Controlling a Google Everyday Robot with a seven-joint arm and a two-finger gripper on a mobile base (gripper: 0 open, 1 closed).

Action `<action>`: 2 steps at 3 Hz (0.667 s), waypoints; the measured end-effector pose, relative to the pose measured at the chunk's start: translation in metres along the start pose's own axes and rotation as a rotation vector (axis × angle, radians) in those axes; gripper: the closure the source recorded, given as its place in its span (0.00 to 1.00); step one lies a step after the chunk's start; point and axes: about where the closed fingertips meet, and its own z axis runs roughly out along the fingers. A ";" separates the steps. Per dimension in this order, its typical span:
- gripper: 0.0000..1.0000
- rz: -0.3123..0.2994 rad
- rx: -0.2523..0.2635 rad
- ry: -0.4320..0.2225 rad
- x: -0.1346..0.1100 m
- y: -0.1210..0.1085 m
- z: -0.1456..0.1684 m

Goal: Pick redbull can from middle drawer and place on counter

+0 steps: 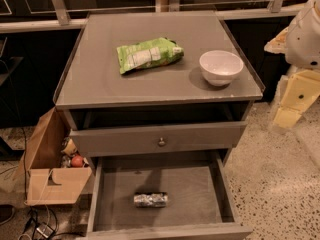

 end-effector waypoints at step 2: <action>0.00 -0.035 -0.003 -0.012 -0.016 0.018 0.016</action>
Offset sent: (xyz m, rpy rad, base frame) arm -0.0212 0.0451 -0.0471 0.0083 0.0397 0.0806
